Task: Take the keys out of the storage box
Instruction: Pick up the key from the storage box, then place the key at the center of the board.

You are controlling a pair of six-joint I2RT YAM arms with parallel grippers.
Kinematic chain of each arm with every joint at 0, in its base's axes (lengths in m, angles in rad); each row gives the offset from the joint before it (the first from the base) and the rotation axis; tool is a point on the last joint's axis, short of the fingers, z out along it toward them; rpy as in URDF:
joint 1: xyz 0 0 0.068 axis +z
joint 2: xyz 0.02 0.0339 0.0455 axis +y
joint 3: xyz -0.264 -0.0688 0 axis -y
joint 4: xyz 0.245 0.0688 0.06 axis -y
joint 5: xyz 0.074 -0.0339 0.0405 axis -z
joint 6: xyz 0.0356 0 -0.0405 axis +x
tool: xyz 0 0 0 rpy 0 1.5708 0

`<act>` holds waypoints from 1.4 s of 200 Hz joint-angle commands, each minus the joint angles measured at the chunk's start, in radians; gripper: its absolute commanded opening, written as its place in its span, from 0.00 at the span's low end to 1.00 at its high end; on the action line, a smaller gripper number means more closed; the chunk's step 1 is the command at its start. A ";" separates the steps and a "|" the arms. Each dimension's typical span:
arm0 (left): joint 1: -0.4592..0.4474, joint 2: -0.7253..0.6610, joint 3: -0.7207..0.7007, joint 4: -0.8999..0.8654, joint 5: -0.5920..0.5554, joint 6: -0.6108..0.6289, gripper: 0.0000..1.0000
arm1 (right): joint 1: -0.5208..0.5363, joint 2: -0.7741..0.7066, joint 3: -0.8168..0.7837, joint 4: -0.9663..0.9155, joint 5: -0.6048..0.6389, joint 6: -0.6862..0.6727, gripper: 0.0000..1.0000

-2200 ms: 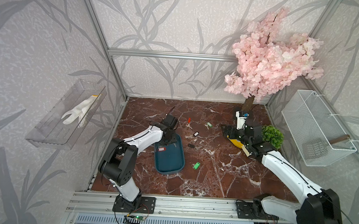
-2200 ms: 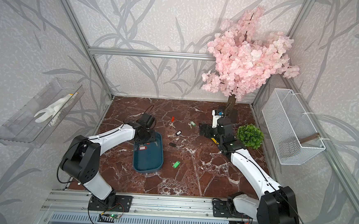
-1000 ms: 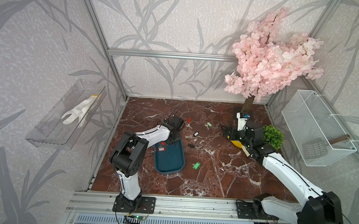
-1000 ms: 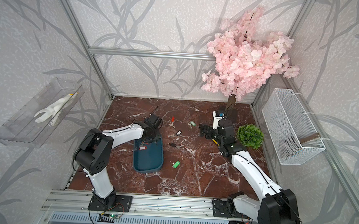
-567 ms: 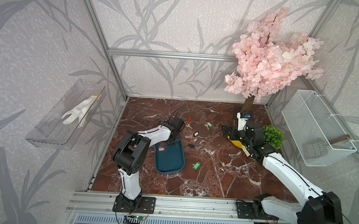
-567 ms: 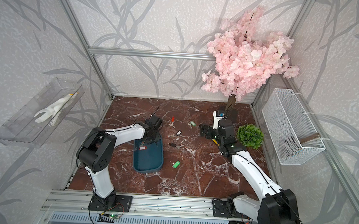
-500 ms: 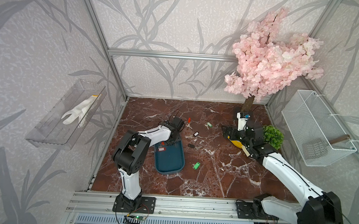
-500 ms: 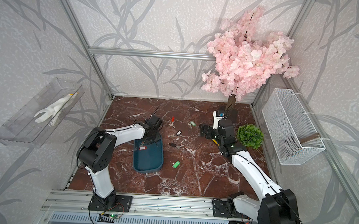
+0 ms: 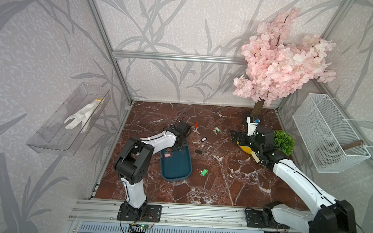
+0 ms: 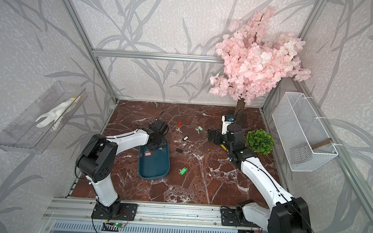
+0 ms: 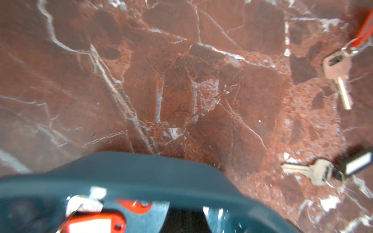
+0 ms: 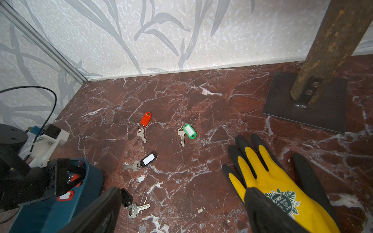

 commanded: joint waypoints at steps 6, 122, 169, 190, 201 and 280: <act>-0.009 -0.130 -0.048 -0.048 -0.023 0.055 0.00 | -0.014 -0.044 0.005 -0.016 0.020 0.004 0.99; -0.146 -0.494 0.007 -0.156 -0.190 0.227 0.00 | -0.040 -0.155 0.022 -0.134 0.087 0.007 0.99; -0.276 -0.369 0.135 -0.074 -0.140 0.326 0.00 | -0.041 -0.173 0.017 -0.160 0.115 0.027 0.99; -0.312 -0.288 0.199 -0.058 -0.088 0.349 0.00 | -0.042 -0.190 0.009 -0.179 0.129 0.039 0.99; -0.328 -0.244 0.227 -0.056 -0.064 0.356 0.00 | -0.043 -0.202 0.006 -0.194 0.145 0.041 0.99; -0.344 0.036 0.385 -0.043 0.118 0.378 0.00 | -0.052 -0.253 -0.009 -0.305 0.248 0.048 0.99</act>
